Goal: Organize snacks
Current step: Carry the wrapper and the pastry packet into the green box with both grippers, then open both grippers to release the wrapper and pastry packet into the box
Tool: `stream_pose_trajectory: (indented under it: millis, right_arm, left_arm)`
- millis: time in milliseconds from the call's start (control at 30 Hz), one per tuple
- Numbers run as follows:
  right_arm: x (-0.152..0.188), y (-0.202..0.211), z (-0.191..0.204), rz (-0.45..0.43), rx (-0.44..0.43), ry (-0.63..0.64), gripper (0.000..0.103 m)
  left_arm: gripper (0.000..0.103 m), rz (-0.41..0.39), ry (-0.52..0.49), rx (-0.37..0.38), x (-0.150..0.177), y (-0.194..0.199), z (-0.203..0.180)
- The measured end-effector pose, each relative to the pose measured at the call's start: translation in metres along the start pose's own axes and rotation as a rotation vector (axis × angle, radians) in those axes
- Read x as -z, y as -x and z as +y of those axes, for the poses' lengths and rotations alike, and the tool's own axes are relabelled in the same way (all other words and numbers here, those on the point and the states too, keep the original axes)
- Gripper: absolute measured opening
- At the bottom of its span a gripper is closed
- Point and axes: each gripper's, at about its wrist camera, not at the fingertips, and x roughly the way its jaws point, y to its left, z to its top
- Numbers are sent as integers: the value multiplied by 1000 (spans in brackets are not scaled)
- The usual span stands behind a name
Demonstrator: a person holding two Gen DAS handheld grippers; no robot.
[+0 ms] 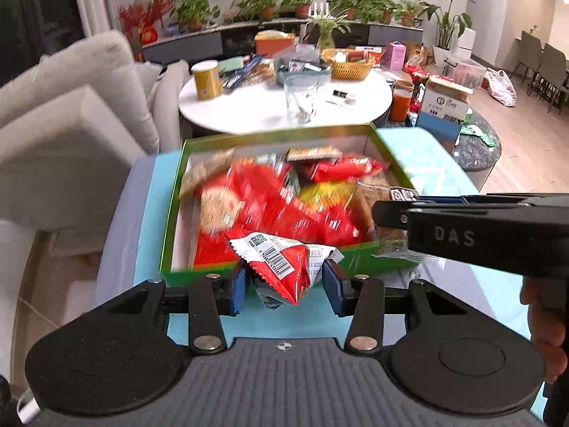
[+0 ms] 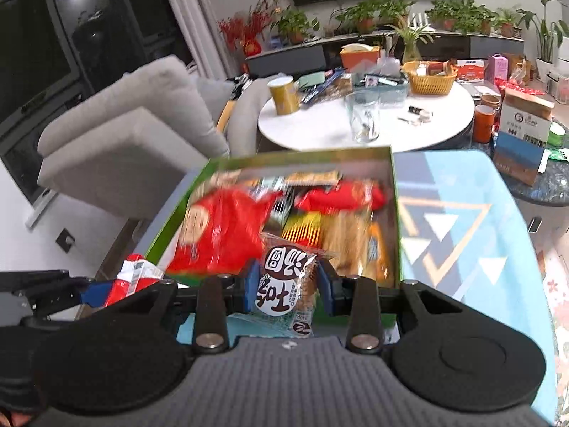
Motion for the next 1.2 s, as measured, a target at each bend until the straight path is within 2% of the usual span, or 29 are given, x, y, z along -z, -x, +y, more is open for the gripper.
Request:
stream_pose_trajectory:
  millis: [233, 533, 733, 900, 1200]
  right_arm:
    - [-31, -15, -14, -15, 16, -57, 42]
    - [-52, -48, -32, 9, 36, -89, 43]
    - [-52, -72, -44, 49, 34, -119, 43]
    - [-53, -84, -47, 67, 32, -132, 43]
    - [-49, -81, -50, 72, 36, -134, 45]
  left_arm:
    - [41, 27, 19, 78, -33, -25, -11]
    - [41, 84, 47, 110, -58, -74, -18]
    - [41, 146, 54, 103, -64, -104, -16]
    - [41, 167, 50, 87, -65, -117, -17]
    - [49, 185, -36, 26, -63, -120, -34]
